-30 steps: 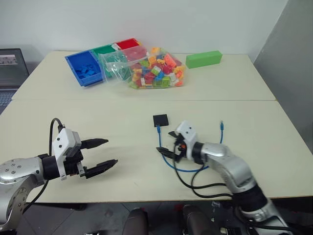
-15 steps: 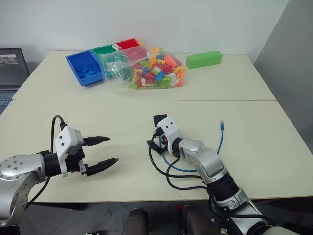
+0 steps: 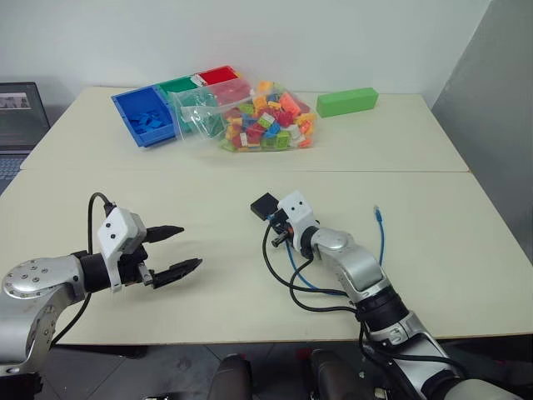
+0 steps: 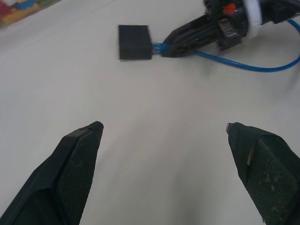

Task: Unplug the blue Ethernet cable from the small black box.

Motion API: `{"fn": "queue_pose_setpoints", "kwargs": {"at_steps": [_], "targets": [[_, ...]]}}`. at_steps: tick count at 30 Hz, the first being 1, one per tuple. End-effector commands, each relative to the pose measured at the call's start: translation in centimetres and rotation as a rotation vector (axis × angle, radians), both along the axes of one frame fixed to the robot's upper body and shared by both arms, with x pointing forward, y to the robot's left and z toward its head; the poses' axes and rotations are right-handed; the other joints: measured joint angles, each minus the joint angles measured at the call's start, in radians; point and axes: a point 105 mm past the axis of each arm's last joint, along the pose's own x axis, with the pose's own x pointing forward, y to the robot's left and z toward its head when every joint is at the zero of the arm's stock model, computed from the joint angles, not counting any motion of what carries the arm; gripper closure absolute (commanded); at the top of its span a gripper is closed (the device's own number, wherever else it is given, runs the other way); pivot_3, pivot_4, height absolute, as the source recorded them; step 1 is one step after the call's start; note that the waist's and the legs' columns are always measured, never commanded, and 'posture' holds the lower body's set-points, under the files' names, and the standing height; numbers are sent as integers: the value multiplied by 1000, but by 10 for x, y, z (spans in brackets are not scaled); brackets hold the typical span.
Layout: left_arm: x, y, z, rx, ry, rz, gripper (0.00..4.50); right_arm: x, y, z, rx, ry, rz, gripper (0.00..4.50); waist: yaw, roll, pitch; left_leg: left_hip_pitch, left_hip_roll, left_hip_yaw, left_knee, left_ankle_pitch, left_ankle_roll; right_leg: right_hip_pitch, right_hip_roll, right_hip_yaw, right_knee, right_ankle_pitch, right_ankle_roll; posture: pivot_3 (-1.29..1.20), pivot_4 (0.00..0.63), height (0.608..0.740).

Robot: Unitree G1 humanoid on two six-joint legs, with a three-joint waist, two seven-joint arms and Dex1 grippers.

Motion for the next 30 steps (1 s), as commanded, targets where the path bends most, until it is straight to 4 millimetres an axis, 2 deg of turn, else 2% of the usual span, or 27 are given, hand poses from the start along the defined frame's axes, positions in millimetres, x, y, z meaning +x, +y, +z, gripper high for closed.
{"fn": "queue_pose_setpoints", "kwargs": {"at_steps": [1, 5, 10, 13, 19, 30], "targets": [[6, 1, 7, -75, 8, 32, 0, -12, 2, 19, -22, -158, 193, 4418, 2, 0, 0, 0, 0, 0, 0, 0, 0, 0, 0, 0, 0, 0, 0, 0, 150, 740], [11, -5, 18, -256, 76, 37, 0, -32, 0, 35, -154, -423, 468, 4418, 0, 0, 1, -1, 0, 0, 0, 0, 0, -1, 0, 0, -1, 0, 0, 0, 150, 740], [3, -22, 26, -419, 232, -66, 0, -48, -3, 51, -327, -753, 735, 4419, -13, 0, 1, 0, 0, 0, 0, 0, 0, 0, 0, -1, 0, 0, 0, 0, 150, 740], [-3, -35, 33, -458, 298, -150, 0, -58, -3, 64, -304, -856, 845, 4419, -15, 0, 1, 0, 0, 0, 0, 0, 0, 0, 0, -1, 0, 0, 0, 0, 150, 740], [-4, -50, 38, -477, 324, -215, 0, -64, -2, 77, -283, -947, 917, 4419, -12, 0, 1, 0, 0, -1, 0, 0, 0, 1, 0, -1, 0, 3, -5, 0, 150, 740], [1, -60, 38, -527, 302, -226, 0, -66, 3, 90, -206, -920, 892, 4419, -8, 0, 1, 0, 0, -2, 0, 0, 0, 1, 0, -1, 1, 3, -5, 0, 150, 740]]}}
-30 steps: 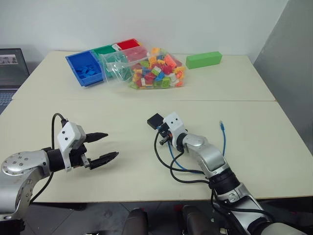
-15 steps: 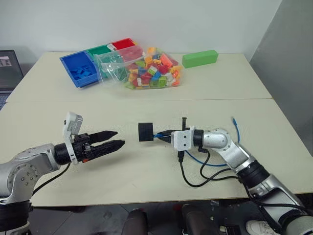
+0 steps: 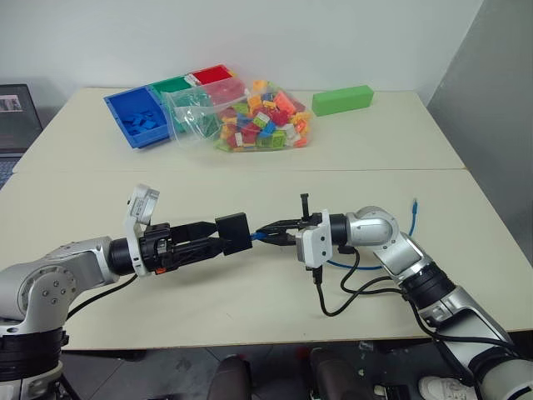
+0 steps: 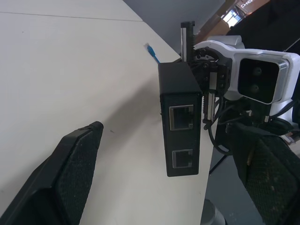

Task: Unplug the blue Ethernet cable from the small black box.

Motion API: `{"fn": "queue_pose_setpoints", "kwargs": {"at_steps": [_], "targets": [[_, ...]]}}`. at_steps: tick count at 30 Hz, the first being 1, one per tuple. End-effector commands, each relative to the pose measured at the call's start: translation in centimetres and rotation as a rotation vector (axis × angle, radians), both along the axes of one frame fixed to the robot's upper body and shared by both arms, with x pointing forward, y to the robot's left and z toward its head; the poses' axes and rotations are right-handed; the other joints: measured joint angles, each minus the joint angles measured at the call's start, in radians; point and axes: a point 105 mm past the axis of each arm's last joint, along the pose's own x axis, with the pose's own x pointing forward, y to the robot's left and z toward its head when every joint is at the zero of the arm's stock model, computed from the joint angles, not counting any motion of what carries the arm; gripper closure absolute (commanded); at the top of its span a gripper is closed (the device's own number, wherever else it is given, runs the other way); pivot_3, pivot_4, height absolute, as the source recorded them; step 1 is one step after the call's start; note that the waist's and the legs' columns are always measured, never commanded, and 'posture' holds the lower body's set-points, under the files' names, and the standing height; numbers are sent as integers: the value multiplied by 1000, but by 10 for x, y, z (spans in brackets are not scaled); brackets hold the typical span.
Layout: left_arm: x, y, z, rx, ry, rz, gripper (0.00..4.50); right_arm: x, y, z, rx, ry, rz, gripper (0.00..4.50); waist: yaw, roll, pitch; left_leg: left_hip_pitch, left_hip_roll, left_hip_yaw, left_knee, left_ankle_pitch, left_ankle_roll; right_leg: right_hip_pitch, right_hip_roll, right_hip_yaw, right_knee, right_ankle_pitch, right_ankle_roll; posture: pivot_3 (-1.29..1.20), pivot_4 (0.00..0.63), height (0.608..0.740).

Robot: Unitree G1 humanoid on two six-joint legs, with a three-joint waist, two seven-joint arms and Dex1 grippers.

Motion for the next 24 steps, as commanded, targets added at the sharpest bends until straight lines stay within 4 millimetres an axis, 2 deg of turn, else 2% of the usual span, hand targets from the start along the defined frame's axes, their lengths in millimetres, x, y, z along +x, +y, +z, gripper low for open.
{"fn": "queue_pose_setpoints", "kwargs": {"at_steps": [1, 5, 7, 8, 9, 18, 22, 24], "targets": [[1, -4, 11, -19, -49, -3, 0, -3, 2, 23, 68, -25, 14, 4419, 1, 0, 0, 0, 0, 0, 0, 0, 0, 0, 0, 0, 0, 0, 0, 0, 150, 740], [2, -5, 10, -36, -40, -5, 0, -4, 3, 23, 65, -23, 15, 4419, 2, 0, 0, 0, 0, 0, 0, 0, 0, 0, 0, 0, 0, 0, 0, 0, 150, 740], [2, -6, 9, -36, -41, -4, 369, -4, 3, 24, 64, -24, 15, 4419, 2, 0, 0, 0, 0, 0, 0, 0, 0, 0, 0, 0, 0, 0, 0, 0, 150, 740], [3, -7, 10, -43, -40, -3, 410, -4, 3, 24, 62, -26, 16, 4419, 2, 0, 0, 0, 0, 0, 0, 0, 0, 0, 0, 0, 0, 0, 0, 0, 150, 740], [4, -7, 10, -49, -39, -2, 750, -4, 3, 24, 61, -29, 17, 4419, 2, 0, 0, 0, 0, 0, 0, 0, 0, 0, 0, 0, 0, 0, 0, 0, 150, 740], [5, -12, 11, -68, -29, -27, 2636, -8, 4, 24, 53, -82, 37, 4419, 2, 0, 0, 0, 0, 0, 0, 0, 0, 0, 0, 0, 0, 0, 0, 0, 150, 740], [4, -14, 10, -70, -27, -37, 3628, -9, 4, 25, 56, -106, 46, 4419, 2, 0, 0, 0, 0, 0, 0, 0, 0, 0, 0, 0, 0, 0, 0, 0, 150, 740], [4, -14, 10, -71, -26, -39, 3717, -9, 5, 25, 60, -113, 47, 4419, 2, 0, 0, 0, 0, 0, 0, 0, 0, 0, 0, 0, 0, 0, 0, 0, 150, 740]]}}
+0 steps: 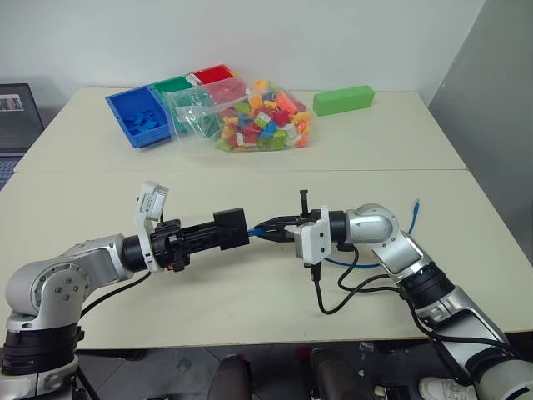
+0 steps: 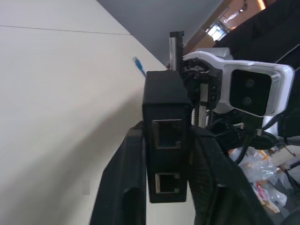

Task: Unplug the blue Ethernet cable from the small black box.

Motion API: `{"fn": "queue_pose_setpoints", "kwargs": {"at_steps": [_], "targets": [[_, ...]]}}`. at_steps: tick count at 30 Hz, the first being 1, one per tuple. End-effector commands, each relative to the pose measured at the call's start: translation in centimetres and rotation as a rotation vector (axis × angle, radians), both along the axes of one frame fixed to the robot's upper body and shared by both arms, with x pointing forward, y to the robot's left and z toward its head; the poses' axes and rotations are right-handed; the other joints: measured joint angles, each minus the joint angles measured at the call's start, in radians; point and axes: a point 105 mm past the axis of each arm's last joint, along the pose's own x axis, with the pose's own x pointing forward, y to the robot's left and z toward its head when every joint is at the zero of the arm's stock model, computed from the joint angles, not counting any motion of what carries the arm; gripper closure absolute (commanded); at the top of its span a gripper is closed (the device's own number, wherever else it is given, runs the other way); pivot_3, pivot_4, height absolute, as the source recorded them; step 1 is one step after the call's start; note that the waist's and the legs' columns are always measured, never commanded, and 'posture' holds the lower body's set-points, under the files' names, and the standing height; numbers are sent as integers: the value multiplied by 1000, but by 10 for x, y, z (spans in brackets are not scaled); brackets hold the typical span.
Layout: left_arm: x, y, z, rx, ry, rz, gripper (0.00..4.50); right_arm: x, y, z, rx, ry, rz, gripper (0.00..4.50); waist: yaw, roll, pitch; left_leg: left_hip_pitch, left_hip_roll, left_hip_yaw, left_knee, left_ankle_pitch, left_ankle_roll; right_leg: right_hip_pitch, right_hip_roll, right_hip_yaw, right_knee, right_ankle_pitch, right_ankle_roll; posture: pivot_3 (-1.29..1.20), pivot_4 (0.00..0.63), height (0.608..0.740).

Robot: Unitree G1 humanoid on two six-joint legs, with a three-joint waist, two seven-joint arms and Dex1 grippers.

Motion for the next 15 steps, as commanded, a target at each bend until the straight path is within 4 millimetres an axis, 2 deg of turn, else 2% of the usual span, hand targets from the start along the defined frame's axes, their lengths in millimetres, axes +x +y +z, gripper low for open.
{"fn": "queue_pose_setpoints", "kwargs": {"at_steps": [1, 6, 8, 9, 15], "targets": [[0, -1, 5, -8, -15, -12, 3717, -9, 5, 18, 58, -85, 46, 4419, 0, 0, 0, 0, 0, 0, 0, 0, 0, 0, 0, 0, 0, 0, 0, 0, 150, 740], [-1, 0, 3, -4, -12, -7, 3718, -14, 2, 11, 20, -46, 65, 4420, 0, 0, 0, 0, 0, 0, 0, 0, 0, 0, 0, 0, 0, 0, 0, 0, 150, 740], [-1, 0, 3, -1, -12, -6, 3718, -15, 0, 8, 5, -18, 63, 3713, 1, 0, 0, 0, 0, 0, 0, 0, 0, 0, 0, 0, 0, 0, 0, 0, 150, 740], [-1, 1, 3, -3, -18, -3, 3718, -15, -1, 7, -4, -9, 63, 3568, 1, 0, 0, 0, 0, 0, 0, 0, 0, 0, 0, 0, 0, 0, 0, 0, 150, 740], [1, 2, 5, 28, -48, -16, 3718, -21, -13, 4, -64, 115, 52, 2029, 3, 0, 0, 0, 0, 0, 0, 0, 0, 0, 0, 0, 0, 0, 0, 0, 150, 740]]}}
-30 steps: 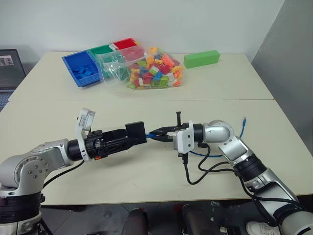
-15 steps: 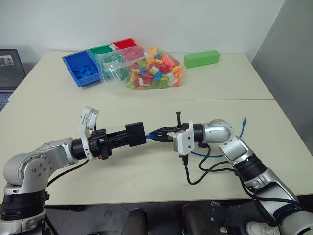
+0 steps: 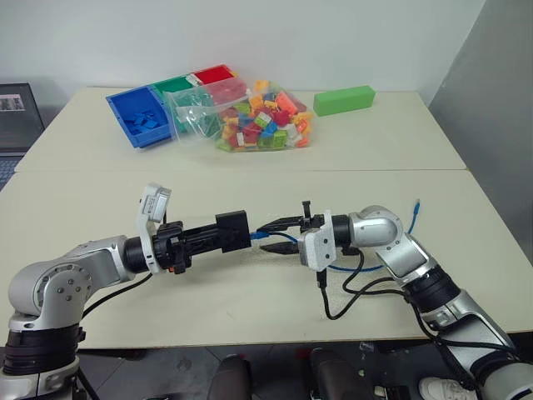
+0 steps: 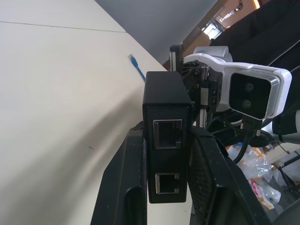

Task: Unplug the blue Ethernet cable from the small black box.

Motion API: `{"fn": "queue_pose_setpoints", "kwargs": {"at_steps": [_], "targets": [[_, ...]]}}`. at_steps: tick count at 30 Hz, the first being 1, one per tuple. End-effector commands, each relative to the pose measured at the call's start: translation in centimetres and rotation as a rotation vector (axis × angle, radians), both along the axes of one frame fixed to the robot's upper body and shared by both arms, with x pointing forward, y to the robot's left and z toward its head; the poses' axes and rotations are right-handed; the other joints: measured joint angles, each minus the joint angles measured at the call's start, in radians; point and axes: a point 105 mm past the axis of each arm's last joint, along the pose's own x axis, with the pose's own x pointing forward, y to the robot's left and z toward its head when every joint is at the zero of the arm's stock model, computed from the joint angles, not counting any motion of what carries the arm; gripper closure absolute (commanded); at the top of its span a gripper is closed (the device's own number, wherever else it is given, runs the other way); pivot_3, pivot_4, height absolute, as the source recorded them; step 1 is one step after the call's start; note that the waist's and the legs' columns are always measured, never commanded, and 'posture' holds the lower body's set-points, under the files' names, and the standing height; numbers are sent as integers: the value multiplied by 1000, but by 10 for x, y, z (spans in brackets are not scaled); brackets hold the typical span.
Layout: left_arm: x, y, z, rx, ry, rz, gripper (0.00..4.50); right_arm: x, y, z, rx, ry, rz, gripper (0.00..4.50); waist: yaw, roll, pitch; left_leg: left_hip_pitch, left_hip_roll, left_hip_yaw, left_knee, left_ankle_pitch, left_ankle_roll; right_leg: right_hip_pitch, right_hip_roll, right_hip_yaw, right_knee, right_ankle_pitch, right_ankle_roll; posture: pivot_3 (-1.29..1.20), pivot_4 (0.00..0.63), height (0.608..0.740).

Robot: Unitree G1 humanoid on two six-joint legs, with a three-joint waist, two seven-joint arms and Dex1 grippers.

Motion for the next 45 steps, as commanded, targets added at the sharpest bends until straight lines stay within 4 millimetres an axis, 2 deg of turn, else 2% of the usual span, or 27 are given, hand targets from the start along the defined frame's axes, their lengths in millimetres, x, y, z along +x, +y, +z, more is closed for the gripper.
{"fn": "queue_pose_setpoints", "kwargs": {"at_steps": [1, 3, 6, 8, 11, 17, 20, 23, 29, 33, 45], "targets": [[3, 5, 7, 38, -62, -3, 3718, -11, -7, 12, -1, 102, 16, 1774, 1, 0, 0, 0, 0, 0, 0, 0, 0, 0, 0, 0, 0, 0, 0, 0, 150, 740], [3, 6, 6, 69, -77, -20, 3718, -15, -11, 16, 20, 258, -15, 1507, 3, 0, 0, 0, 0, 0, 0, 0, 0, 0, 0, 0, 0, 0, 0, 0, 150, 740], [3, 7, 6, 94, -102, -51, 3718, -18, -14, 23, 80, 512, -66, 1497, 5, 1, 0, 0, 0, 0, 0, 0, 0, 0, 0, 0, 0, 0, 0, 0, 150, 740], [3, 6, 6, 96, -107, -69, 3718, -19, -14, 24, 103, 621, -85, 1497, 5, 0, 0, 0, 0, 0, 0, 0, 0, 0, 0, 0, 0, 0, 0, 0, 150, 740], [1, 1, 9, 77, -130, -110, 3718, -11, -12, 23, 193, 830, -154, 1497, 5, 0, 0, 0, 0, 0, 0, 0, 0, 0, 0, 0, 0, 0, 0, 0, 150, 740], [0, -1, 14, 33, -145, -135, 3718, -5, -10, 17, 256, 1077, -203, 1497, 5, 1, 0, -1, 0, 1, 0, 0, 0, -1, 0, 0, -1, 0, 0, 0, 150, 740], [1, 0, 18, 1, -149, -133, 3718, -2, -9, 16, 284, 1148, -213, 1497, 5, 1, 0, -1, 0, 1, 0, 0, 0, -1, 0, 0, -1, 0, 0, 0, 150, 740], [0, 0, 18, -9, -138, -135, 3718, -8, -5, 19, 279, 1237, -164, 1497, 5, 1, 0, -1, 0, 1, 0, 0, 0, -1, 1, 0, -1, 0, 0, 0, 150, 740], [-1, 0, 19, -25, -132, -133, 3718, -9, -1, 20, 293, 1314, -158, 1497, 4, 1, 0, -1, 0, 1, 0, 0, 0, -1, 1, 0, -1, 0, 1, 0, 150, 740], [-2, 0, 19, -28, -127, -134, 3718, -9, 2, 23, 309, 1337, -151, 1497, 3, 1, 0, -1, 0, 1, 0, 0, 0, -1, 1, 0, -1, -3, 5, 0, 150, 740], [-2, -1, 19, -33, -122, -133, 3718, -9, 5, 22, 306, 1349, -150, 1497, -4, 1, 0, -1, 0, 1, -1, 0, 0, -1, 1, 0, -1, -3, 5, 0, 150, 740]]}}
